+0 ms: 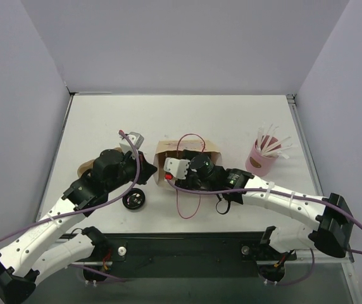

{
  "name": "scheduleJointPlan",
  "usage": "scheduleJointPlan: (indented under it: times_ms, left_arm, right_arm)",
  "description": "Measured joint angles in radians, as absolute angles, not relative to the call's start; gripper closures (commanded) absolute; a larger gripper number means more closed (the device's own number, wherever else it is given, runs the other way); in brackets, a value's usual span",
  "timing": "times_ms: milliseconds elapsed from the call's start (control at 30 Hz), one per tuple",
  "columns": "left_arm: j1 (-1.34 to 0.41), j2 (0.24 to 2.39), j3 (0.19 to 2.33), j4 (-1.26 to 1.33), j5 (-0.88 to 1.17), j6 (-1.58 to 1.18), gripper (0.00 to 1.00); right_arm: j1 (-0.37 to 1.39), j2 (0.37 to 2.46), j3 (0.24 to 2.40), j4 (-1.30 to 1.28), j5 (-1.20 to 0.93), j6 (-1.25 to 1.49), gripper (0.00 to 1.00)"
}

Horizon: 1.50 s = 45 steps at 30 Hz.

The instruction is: Pack the takeout coffee

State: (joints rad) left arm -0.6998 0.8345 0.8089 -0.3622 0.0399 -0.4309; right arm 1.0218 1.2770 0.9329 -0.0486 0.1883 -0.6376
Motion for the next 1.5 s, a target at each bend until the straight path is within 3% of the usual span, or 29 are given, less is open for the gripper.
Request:
scheduleJointPlan:
  times_ms: [500,1500]
  left_arm:
    - [-0.700,0.833,0.808,-0.356,0.058,-0.427,1.00]
    - [-0.700,0.824,0.795,-0.344,0.094,-0.395,1.00]
  right_arm:
    - [1.020,1.357,0.906,0.035,0.171,-0.799,0.57]
    - [0.914,1.279,0.858,-0.058,0.125,-0.976,0.58]
